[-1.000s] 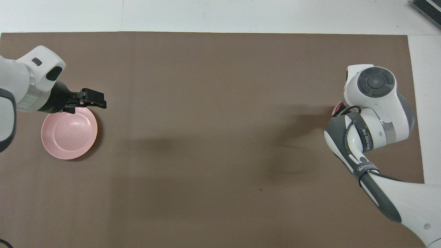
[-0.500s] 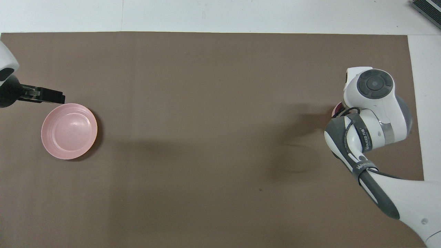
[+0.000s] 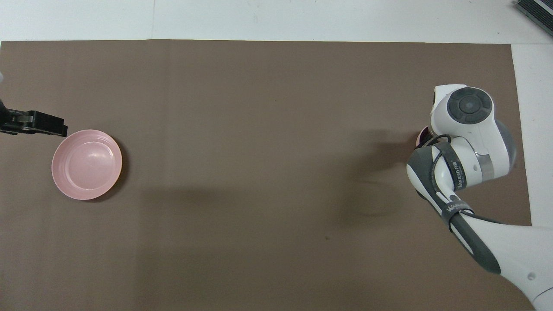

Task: Move apple from plate to bowl
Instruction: 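Lower the apple into the pink bowl with the right gripper, then open the right gripper and draw it back from the bowl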

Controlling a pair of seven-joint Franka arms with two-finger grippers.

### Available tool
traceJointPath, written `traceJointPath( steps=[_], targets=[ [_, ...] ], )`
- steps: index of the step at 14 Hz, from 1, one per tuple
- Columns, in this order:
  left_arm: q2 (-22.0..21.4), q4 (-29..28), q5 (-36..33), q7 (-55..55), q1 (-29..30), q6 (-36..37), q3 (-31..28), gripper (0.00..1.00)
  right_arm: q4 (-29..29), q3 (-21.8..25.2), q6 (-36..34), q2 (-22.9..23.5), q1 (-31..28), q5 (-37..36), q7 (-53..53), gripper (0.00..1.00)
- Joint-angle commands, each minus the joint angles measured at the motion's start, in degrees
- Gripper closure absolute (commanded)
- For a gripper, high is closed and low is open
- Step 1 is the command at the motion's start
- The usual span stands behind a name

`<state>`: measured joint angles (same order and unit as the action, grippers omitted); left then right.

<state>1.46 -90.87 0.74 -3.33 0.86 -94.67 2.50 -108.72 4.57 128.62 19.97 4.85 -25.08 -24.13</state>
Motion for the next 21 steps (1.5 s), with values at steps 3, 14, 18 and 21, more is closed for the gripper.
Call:
traceJointPath(
  steps=[3,14,18,21],
  targets=[
    [-0.4,3.6,-0.65,6.31,-1.03,8.44,0.23,0.0,-0.09,-0.35,0.93,-0.28,-0.8,-0.32,-0.3,0.0],
    [-1.02,4.04,1.72,5.88,-4.12,11.78,-3.73,0.0,7.64,-0.35,-14.17,-9.5,-0.19,21.99,18.47,0.0],
    [-1.37,3.42,1.81,5.62,-4.55,11.08,-3.64,0.0,9.4,-0.35,-23.92,-17.05,0.25,23.75,26.58,0.0],
    [-1.46,3.69,1.72,6.23,-4.21,11.52,-3.2,0.0,9.4,-0.44,-29.64,-22.85,0.34,24.03,28.44,0.0]
  ],
)
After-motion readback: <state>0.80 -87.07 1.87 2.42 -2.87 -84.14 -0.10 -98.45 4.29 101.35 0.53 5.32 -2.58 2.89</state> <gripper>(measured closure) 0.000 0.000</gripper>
